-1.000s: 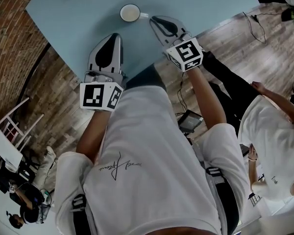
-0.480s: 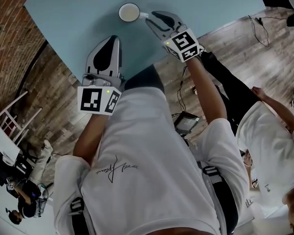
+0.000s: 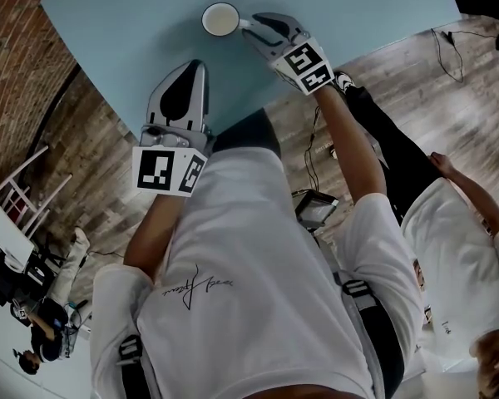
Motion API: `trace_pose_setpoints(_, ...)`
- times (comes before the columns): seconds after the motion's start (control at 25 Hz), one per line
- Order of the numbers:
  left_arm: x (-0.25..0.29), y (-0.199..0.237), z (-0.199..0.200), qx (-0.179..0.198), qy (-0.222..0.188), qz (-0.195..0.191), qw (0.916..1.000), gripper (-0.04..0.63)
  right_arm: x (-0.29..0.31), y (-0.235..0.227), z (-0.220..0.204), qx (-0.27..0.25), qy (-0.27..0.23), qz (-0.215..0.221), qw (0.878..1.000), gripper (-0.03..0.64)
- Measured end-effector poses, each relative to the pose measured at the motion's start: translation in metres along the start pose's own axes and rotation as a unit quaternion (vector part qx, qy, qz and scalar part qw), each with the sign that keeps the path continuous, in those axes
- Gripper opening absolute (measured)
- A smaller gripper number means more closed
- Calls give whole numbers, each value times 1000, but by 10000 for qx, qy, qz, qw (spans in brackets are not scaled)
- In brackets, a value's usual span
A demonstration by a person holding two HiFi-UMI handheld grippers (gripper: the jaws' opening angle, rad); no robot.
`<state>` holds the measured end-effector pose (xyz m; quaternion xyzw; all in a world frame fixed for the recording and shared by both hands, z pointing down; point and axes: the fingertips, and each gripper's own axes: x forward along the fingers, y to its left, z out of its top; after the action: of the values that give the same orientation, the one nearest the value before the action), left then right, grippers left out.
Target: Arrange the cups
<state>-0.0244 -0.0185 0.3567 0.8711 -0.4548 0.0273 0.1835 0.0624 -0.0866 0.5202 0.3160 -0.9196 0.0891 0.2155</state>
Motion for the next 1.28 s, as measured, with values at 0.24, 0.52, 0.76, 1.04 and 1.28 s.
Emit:
trace_pose_setpoints(0.24, 3, -3, -5, -8, 76, 21, 10000, 9, 9, 6, -5, -167, 140, 290, 9993, 120)
trace_pose_setpoints(0.52, 4, -2, -14, -21, 181, 56, 9998, 9, 14, 6, -7, -302, 128, 393, 9987, 118)
trace_pose_setpoints(0.76, 8, 1, -15, -51, 228, 60, 9997, 8, 18, 13, -5, -358, 73, 456, 9983, 96)
trace_pose_setpoints(1.04, 10, 3, -16, -70, 263, 56, 9996, 9, 22, 25, -4, -406, 28, 518, 9978, 75)
trace_pose_setpoints(1.28, 8, 6, -15, -97, 250, 79, 9996, 9, 20, 28, -2, -278, -28, 374, 9989, 72)
